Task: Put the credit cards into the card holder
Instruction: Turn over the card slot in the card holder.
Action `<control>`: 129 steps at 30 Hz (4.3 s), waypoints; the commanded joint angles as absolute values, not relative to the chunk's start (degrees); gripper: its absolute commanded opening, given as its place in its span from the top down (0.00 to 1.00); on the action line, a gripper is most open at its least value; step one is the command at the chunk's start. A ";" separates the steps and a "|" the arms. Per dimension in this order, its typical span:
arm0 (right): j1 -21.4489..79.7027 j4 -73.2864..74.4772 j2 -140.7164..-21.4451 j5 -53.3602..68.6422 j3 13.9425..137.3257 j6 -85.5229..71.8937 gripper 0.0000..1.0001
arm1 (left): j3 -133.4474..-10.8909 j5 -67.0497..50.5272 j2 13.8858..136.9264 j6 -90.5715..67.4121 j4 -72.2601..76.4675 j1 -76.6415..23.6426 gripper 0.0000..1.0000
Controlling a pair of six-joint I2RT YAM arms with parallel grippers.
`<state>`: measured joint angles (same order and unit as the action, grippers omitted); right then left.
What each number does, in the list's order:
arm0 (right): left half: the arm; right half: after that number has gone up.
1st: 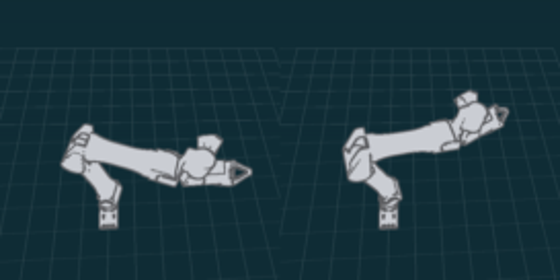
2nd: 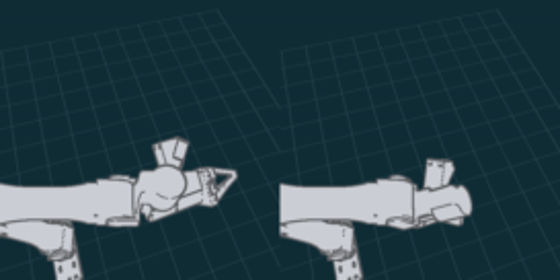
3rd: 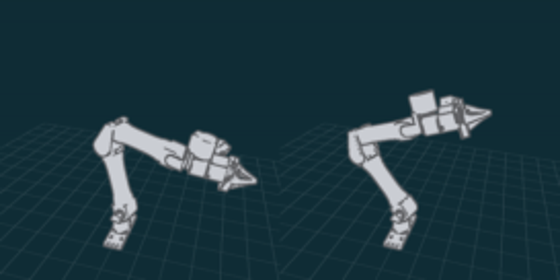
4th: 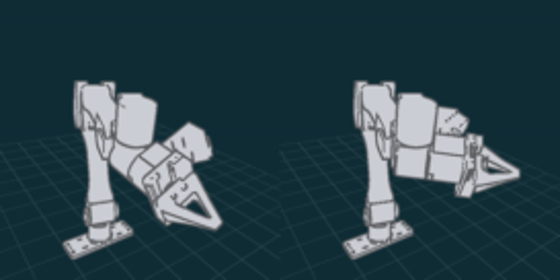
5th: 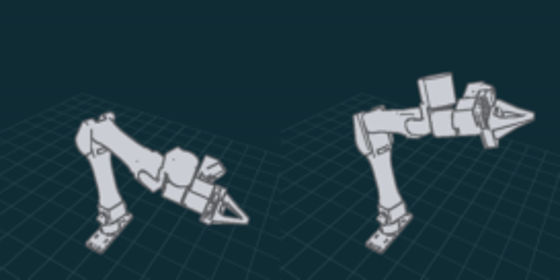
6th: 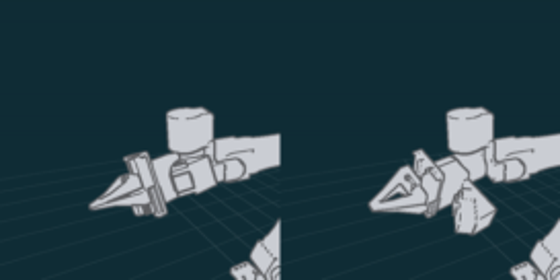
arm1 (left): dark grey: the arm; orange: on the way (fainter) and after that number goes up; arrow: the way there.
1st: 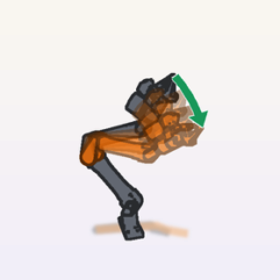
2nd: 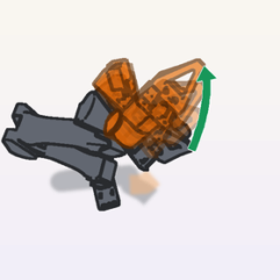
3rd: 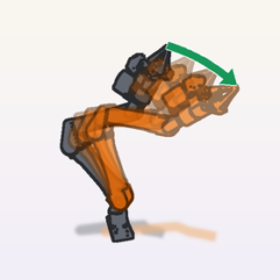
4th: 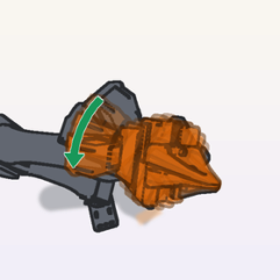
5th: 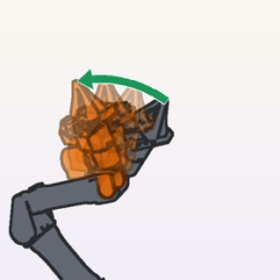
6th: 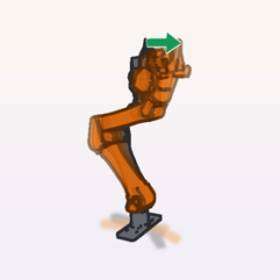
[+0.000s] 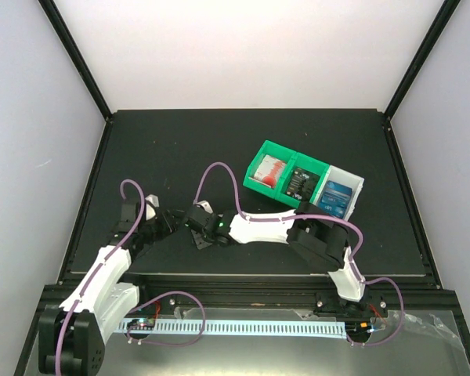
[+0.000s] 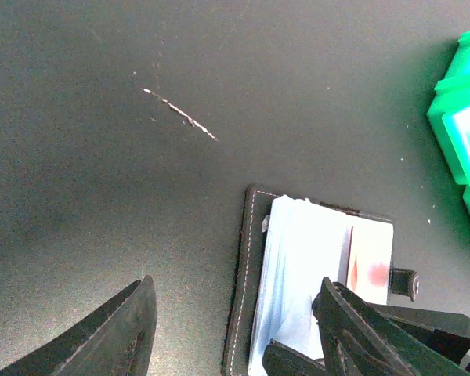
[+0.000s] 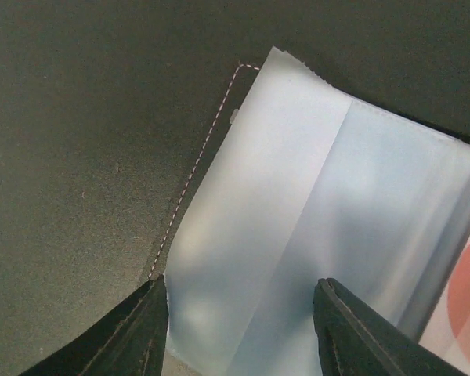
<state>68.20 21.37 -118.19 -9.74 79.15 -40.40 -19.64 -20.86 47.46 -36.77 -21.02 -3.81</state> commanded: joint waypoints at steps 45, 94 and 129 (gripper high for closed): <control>65.30 22.88 -106.17 -22.02 66.98 -53.92 0.90 | -19.61 -38.43 59.23 -35.08 -7.05 -9.84 0.31; 57.57 15.63 -105.54 1.15 65.41 -39.94 0.62 | -27.95 -23.12 75.46 -38.20 -2.25 -25.11 0.60; 59.42 30.29 -108.98 -15.02 71.63 -45.64 0.55 | -27.77 -24.04 76.94 -36.92 -2.41 -25.14 0.64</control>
<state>58.74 27.27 -109.25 -10.41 70.59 -44.03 -27.29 -23.57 76.62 -38.06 -3.01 -24.84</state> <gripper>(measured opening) 0.447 0.370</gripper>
